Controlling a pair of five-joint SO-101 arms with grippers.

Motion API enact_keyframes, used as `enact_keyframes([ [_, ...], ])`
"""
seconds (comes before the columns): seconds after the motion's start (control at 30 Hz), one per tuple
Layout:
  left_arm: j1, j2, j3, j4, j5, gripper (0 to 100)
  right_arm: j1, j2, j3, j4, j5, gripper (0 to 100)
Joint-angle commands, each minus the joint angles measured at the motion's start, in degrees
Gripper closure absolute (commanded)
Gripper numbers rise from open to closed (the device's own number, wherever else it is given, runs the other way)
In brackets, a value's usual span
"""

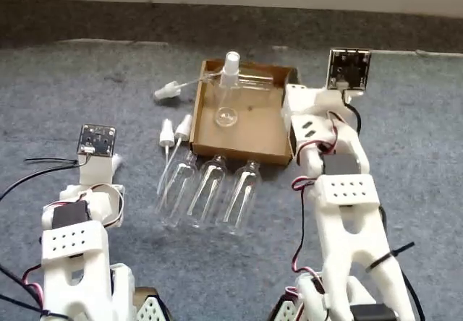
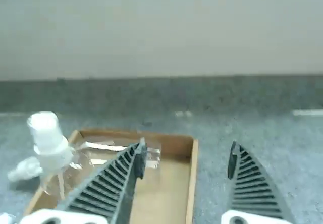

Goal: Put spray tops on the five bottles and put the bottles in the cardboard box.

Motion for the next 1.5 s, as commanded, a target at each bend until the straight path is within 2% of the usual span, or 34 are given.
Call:
enact_keyframes([
  [0.0, 1.10, -0.66, -0.31, -0.88, -0.35, 85, 0.66, 9.45, -12.00, 6.29, 4.04, 77.7],
  [0.13, 1.10, -0.66, -0.13, -0.88, -0.35, 85, -1.19, 25.98, -26.77, 9.89, 10.90, 77.6],
  [0.37, 1.10, -0.66, -0.13, -0.88, -0.44, 85, -4.62, 46.02, -46.02, 10.07, 31.82, 77.6],
  [0.5, 1.10, -0.66, -0.13, -0.97, -0.44, 85, -6.81, 49.98, -47.60, 10.33, 40.70, 77.6],
  [0.6, 1.10, -0.48, -0.04, -2.20, -0.44, 85, -7.43, 50.77, -46.20, 10.33, 44.48, 77.5],
  [0.8, 1.10, -0.31, -0.04, -2.81, -0.53, 85, -10.07, 51.12, -43.38, 9.98, 49.93, 77.4],
  [1.17, 1.10, -0.40, -0.04, -2.55, -0.53, 85, -10.68, 55.52, -43.47, 9.98, 50.11, 77.4],
  [1.47, 1.10, -0.31, 0.04, -2.55, -0.53, 85, -10.68, 73.36, -63.34, 9.19, 49.85, 77.4],
])
